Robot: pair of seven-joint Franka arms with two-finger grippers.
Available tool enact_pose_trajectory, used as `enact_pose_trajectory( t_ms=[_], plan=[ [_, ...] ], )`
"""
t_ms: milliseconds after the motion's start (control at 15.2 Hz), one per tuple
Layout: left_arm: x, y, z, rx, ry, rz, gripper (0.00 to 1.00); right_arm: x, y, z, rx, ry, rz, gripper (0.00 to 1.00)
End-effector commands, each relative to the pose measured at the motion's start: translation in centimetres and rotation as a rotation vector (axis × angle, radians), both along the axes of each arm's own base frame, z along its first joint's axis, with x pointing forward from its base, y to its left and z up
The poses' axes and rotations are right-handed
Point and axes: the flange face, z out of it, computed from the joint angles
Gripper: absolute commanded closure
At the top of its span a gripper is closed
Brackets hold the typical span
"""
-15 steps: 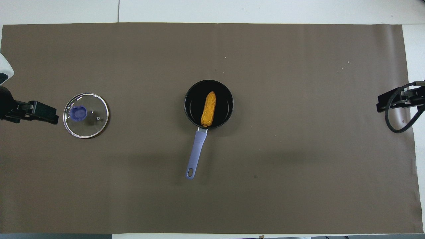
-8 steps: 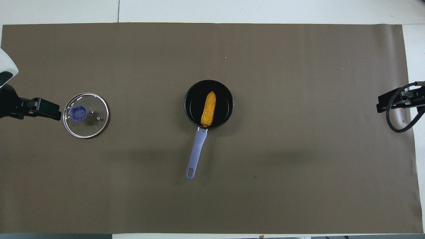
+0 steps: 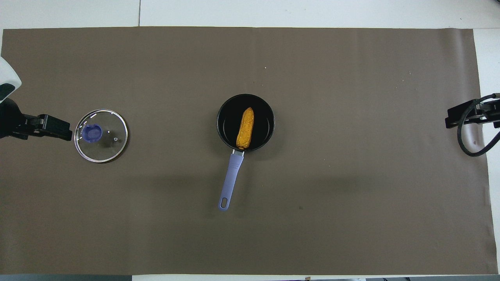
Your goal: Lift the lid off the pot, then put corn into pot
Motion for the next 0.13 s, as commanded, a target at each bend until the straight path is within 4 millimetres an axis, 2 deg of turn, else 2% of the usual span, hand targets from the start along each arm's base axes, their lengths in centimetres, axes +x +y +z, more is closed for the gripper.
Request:
enact_pose_trajectory(
  t_ms=[0,66],
  plan=[
    [-0.13,0.09,-0.09,0.002,-0.012,0.013,0.0,-0.3,-0.74,0.93,0.02,-0.029,0.017,0.0],
    [-0.17,-0.08,-0.1,0.003,-0.011,0.01,0.0,-0.45,-0.95,0.81,0.023,-0.02,0.014,0.0]
  ],
)
